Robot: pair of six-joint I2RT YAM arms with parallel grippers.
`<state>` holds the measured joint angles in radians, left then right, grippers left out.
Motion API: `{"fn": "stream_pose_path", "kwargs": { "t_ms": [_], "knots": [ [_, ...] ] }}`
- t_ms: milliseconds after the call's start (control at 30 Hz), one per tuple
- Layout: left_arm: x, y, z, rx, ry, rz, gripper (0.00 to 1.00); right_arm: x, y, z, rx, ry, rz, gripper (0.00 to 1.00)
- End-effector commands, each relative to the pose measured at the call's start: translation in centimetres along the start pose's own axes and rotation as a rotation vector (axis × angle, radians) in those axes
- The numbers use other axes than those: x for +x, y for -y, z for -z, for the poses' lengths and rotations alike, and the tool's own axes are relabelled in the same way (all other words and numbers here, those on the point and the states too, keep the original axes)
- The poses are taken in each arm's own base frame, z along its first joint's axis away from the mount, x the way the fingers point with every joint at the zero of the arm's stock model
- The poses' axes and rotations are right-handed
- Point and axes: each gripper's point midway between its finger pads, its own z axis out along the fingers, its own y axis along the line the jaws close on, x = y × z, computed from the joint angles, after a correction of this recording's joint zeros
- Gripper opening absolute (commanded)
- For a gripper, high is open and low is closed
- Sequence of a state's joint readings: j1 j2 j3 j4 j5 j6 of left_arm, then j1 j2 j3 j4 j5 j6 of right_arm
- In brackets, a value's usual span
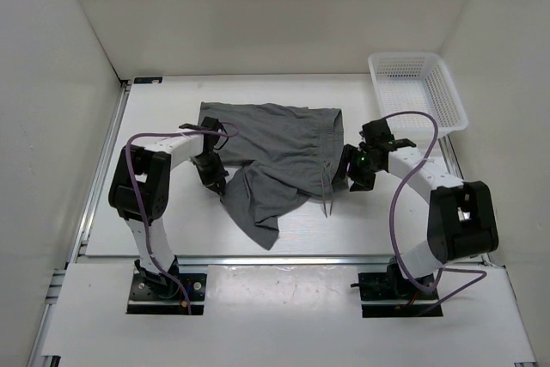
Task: Fold and stack the shorts
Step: Flatten the shorts out
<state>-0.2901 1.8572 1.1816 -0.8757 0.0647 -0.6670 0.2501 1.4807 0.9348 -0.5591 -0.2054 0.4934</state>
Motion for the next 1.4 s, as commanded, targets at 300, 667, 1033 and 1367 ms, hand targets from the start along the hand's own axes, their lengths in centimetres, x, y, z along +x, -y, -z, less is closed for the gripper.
{"fn": "stream_pose_path", "kwargs": {
  "t_ms": [300, 667, 1033, 1367],
  "knots": [
    [-9.1, -2.9, 8.3, 0.016, 0.262, 0.11, 0.1, -2.9, -1.1, -2.6, 0.004, 0.032, 0.021, 0.0],
    [-14.7, -4.2, 9.0, -0.065, 0.226, 0.102, 0.36, -1.5, 0.4, 0.0, 0.062, 0.096, -0.01, 0.0],
    [-1.7, -7.6, 12.0, 0.027, 0.243, 0.162, 0.77, -2.1, -0.4, 0.5, 0.05, 0.11, 0.002, 0.0],
    [6.0, -6.7, 3.3, 0.045, 0.001, 0.289, 0.78, -2.1, -0.4, 0.4, 0.054, 0.102, 0.0, 0.0]
  ]
}}
